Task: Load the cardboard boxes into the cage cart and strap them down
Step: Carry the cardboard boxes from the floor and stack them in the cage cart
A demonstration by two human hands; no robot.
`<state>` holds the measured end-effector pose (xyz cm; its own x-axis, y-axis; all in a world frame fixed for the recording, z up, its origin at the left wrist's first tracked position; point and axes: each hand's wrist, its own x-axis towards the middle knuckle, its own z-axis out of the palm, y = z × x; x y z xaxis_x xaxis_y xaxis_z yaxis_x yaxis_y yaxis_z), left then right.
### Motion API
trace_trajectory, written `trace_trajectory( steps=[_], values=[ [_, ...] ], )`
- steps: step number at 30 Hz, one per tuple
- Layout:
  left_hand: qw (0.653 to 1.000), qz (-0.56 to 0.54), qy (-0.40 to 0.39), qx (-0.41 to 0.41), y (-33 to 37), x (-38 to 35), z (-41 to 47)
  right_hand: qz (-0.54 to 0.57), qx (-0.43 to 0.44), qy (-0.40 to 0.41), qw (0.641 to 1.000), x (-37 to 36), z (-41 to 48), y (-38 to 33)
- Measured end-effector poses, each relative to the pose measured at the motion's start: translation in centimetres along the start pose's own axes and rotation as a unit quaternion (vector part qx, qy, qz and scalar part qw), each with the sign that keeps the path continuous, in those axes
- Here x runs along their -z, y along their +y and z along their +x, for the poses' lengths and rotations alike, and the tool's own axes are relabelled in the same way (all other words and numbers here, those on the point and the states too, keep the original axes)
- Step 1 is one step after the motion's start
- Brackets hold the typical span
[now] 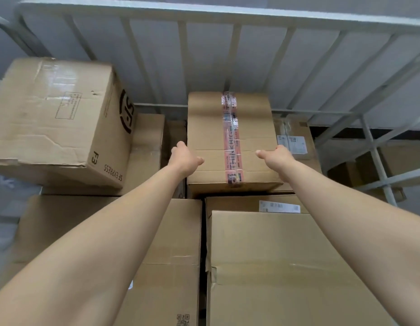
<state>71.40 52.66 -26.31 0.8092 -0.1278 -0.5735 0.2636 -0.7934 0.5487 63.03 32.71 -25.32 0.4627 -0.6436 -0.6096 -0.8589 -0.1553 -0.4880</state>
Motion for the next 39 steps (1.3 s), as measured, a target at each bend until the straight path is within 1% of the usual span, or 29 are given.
trace_trajectory(
  steps=[3,7,10,12,17,20,23,28,33,34,36,38,39],
  values=[
    [0.999,-0.043,-0.005,0.028,-0.7,-0.7,2.0,0.000,-0.003,0.006,1.000,-0.8,2.2,0.7],
    [0.987,-0.144,-0.042,0.051,-1.6,-2.1,4.5,0.045,-0.020,0.013,0.999,-1.8,4.8,1.6],
    [0.981,-0.188,-0.018,0.048,-1.5,-2.3,5.0,0.058,-0.025,0.021,0.998,-2.5,5.4,1.5],
    [0.981,-0.191,-0.005,0.041,-1.6,-1.6,4.9,0.067,-0.025,0.020,0.997,-3.1,5.1,1.3],
    [0.983,-0.173,0.015,0.050,-3.5,-0.2,4.7,0.030,-0.006,0.012,0.999,-4.6,4.0,0.1],
    [0.985,-0.168,-0.006,0.044,-3.8,-0.7,4.3,-0.010,-0.018,-0.001,1.000,-4.5,4.1,0.4],
    [0.990,-0.139,-0.021,0.033,-3.5,-0.9,4.2,-0.035,-0.031,-0.002,0.999,-4.4,4.1,1.0],
    [0.995,-0.100,-0.002,0.030,-3.3,-0.9,3.9,-0.053,-0.041,0.007,0.998,-4.6,3.1,0.7],
    [0.999,-0.012,-0.002,0.039,-2.5,-1.3,2.9,-0.057,-0.023,-0.028,0.998,-3.4,2.5,1.3],
    [0.999,0.010,0.010,0.037,-2.1,-1.3,2.6,-0.054,-0.014,-0.030,0.998,-2.9,2.6,1.5],
    [0.997,0.050,0.057,0.016,-1.0,-1.8,1.9,-0.038,0.001,-0.016,0.999,-1.3,2.7,2.4],
    [0.991,0.082,0.103,-0.039,1.0,-2.6,1.0,-0.018,0.004,0.008,1.000,0.5,3.0,3.4],
    [0.988,0.084,0.109,-0.074,2.2,-3.2,0.6,-0.009,0.004,0.018,1.000,1.5,3.3,4.0]
  ],
)
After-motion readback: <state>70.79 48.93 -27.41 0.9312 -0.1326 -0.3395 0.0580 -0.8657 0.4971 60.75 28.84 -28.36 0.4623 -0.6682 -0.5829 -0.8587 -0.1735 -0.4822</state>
